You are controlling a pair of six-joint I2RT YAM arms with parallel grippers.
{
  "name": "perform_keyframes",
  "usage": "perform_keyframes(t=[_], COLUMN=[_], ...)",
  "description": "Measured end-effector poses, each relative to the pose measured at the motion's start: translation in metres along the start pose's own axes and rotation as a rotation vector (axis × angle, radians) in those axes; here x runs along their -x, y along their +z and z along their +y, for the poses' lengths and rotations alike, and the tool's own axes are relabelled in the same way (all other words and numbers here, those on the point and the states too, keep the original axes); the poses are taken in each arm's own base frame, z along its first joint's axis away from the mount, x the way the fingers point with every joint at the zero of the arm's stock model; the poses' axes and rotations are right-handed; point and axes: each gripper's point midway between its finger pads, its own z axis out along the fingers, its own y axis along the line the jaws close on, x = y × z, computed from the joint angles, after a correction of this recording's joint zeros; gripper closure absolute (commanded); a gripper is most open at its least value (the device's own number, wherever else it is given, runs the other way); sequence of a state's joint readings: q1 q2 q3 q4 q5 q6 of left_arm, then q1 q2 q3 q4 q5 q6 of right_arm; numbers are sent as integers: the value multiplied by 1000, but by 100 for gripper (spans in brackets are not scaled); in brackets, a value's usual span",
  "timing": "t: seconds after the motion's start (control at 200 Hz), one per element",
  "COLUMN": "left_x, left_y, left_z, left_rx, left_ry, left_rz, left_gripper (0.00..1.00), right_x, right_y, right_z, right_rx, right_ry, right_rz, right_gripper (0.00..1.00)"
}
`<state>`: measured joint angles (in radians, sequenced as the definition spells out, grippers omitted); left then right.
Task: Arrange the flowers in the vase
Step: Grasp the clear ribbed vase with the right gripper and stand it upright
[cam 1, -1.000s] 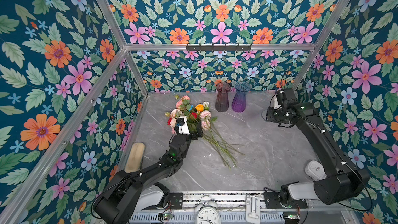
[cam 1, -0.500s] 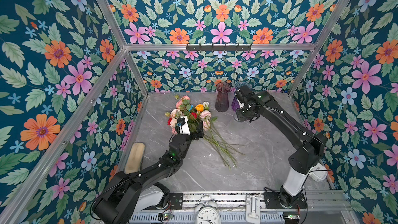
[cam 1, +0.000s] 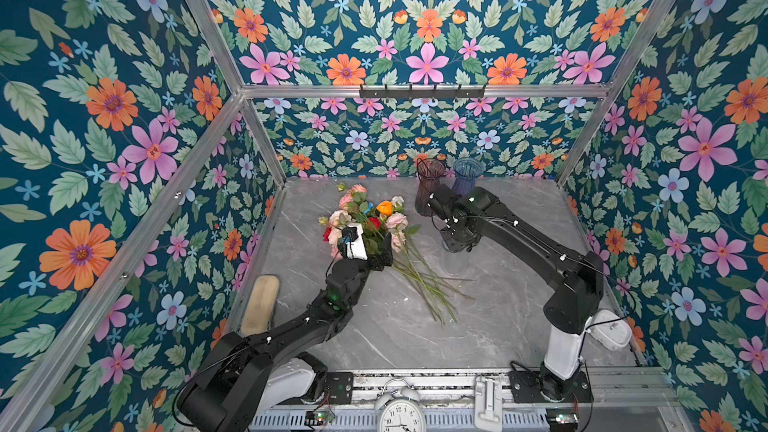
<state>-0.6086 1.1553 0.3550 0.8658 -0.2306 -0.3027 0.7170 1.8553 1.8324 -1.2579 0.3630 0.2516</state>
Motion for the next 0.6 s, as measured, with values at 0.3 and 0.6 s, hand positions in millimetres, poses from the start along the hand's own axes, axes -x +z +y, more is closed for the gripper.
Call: perform_keyframes(t=[0.3,0.6], left_x=[-3,-5], left_y=[2,4], left_z=[0,0], left_rx=[3,6], left_ry=[8,13], left_rz=[12,18], left_gripper=[3,3], right_x=[-25,-47], right_y=[-13,-29], right_z=[22,72], right_rx=[34,207], right_ry=[2,-8], right_rz=[-27,19], right_gripper=[100,100])
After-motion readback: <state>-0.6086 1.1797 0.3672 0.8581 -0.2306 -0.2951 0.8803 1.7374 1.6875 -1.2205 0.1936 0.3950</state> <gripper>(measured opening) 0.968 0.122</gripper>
